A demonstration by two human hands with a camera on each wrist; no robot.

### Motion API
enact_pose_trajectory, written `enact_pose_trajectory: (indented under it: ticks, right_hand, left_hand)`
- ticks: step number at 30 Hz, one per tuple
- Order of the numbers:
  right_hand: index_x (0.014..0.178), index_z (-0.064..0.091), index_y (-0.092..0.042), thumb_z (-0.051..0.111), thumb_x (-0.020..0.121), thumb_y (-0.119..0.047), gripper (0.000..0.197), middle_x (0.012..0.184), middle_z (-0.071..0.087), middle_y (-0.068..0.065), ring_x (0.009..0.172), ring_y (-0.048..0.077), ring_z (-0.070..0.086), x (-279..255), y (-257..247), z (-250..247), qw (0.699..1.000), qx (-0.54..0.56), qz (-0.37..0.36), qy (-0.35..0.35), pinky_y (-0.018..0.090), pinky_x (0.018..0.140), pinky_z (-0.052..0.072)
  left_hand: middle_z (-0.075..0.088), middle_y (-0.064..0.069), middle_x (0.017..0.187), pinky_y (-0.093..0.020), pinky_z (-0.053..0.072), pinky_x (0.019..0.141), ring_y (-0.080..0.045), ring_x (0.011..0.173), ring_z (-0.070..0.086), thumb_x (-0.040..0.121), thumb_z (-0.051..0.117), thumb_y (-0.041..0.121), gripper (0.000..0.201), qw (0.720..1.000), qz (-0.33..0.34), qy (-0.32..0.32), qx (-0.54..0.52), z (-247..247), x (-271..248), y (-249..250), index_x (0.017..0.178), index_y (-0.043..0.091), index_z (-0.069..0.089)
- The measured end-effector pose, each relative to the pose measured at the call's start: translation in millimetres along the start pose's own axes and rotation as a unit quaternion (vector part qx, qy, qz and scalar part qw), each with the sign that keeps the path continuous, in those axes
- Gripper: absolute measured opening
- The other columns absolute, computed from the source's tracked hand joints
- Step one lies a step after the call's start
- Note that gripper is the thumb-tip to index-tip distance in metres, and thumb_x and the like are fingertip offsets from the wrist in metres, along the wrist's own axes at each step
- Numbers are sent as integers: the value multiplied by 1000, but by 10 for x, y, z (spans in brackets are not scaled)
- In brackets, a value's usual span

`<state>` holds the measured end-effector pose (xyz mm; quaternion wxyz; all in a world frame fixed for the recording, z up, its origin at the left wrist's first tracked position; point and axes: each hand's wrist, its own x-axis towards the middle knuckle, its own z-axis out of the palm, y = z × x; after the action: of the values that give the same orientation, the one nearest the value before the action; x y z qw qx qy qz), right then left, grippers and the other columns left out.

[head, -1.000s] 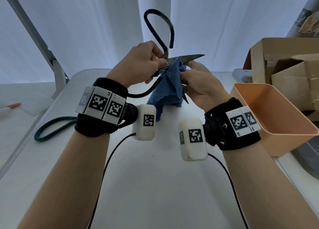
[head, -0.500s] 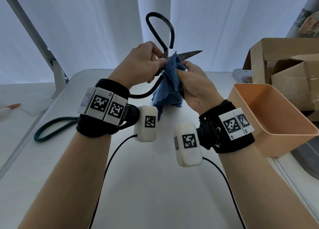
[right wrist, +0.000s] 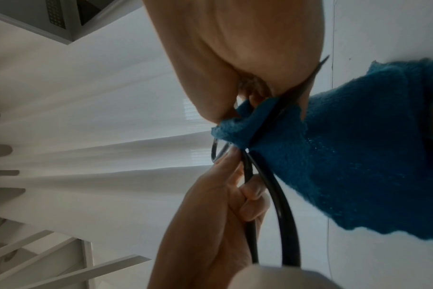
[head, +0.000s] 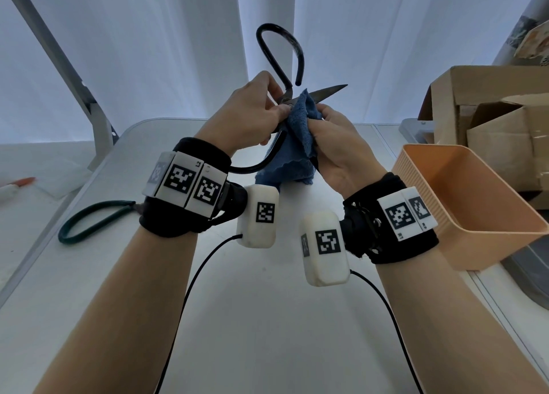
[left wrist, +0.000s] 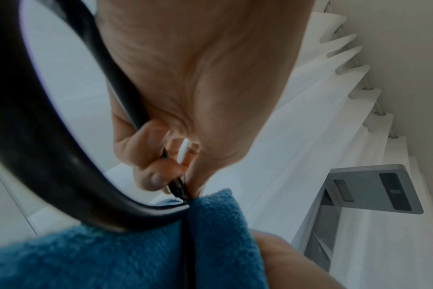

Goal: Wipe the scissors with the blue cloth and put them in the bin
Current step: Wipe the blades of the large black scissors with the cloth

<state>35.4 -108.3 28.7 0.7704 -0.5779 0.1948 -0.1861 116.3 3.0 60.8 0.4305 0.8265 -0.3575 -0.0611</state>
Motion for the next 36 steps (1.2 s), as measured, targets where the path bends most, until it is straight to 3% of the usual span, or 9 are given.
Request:
enact_pose_trajectory:
  ticks: [4,8,13,15,18,23,29,32,36]
  right_hand:
    - [128,57,-7,53,95,-3,33,97,70,13,82,23,69,-14,-35,-12,1000,5,15,4,33,70,59]
    - [128,56,-8,53,99,-17,30,106,71,18,89,28,71,6,-12,-13,999,13,20,26,41,82,61]
    - [121,61,0,50,102,-24,32,99,73,17,87,29,72,23,-14,-38,998,45,26,44,42,79,62]
    - [119,60,2,51,100,-19,30,102,72,19,95,33,70,25,-25,-53,998,39,24,32,47,88,59]
    - [110,59,-3,54,97,-13,17,95,69,15,88,26,69,8,-50,-59,1000,17,16,15,40,84,60]
    - [119,60,0,50,99,-10,24,95,70,15,81,24,71,-3,-57,-69,1000,19,15,10,34,72,62]
    - [126,57,-2,56,95,-2,31,111,68,18,100,27,69,7,-58,-97,1000,-19,-15,-5,32,81,60]
    - [128,56,0,52,94,6,34,112,68,19,99,29,69,3,-59,-90,1000,-10,-21,-16,34,82,60]
    - [128,56,-1,60,94,-3,34,109,70,16,92,22,70,-1,-50,-103,1000,-10,-23,-19,32,81,60]
  left_hand:
    - [58,2,85,-22,47,51,-13,51,52,101,56,22,22,1000,-8,-10,-15,2,-8,8,118,9,50]
    - [58,0,86,-19,47,49,-12,52,53,101,55,21,21,1000,1,-24,-18,55,-21,37,118,11,48]
    - [59,1,85,-23,50,54,-11,51,54,101,57,24,21,999,6,-30,-21,92,-24,54,117,13,49]
    - [58,2,84,-21,49,51,-9,48,52,101,57,23,21,999,6,-24,-24,86,-20,47,117,13,49]
    - [57,2,84,-20,47,48,-10,48,51,101,56,21,21,999,-4,-14,-37,65,-17,40,118,11,49]
    - [57,3,85,-18,47,48,-11,51,52,100,57,23,21,1000,-3,-25,-18,71,-16,41,117,11,51]
    - [57,1,83,-17,44,45,-12,49,51,99,59,20,21,999,-1,-2,-32,43,-6,30,116,9,53]
    - [57,2,84,-17,45,45,-7,44,50,99,59,20,19,1000,7,7,-24,26,-2,12,114,12,53]
    - [57,2,85,-18,45,46,-10,51,52,99,60,21,20,999,6,13,-33,21,6,15,115,11,53]
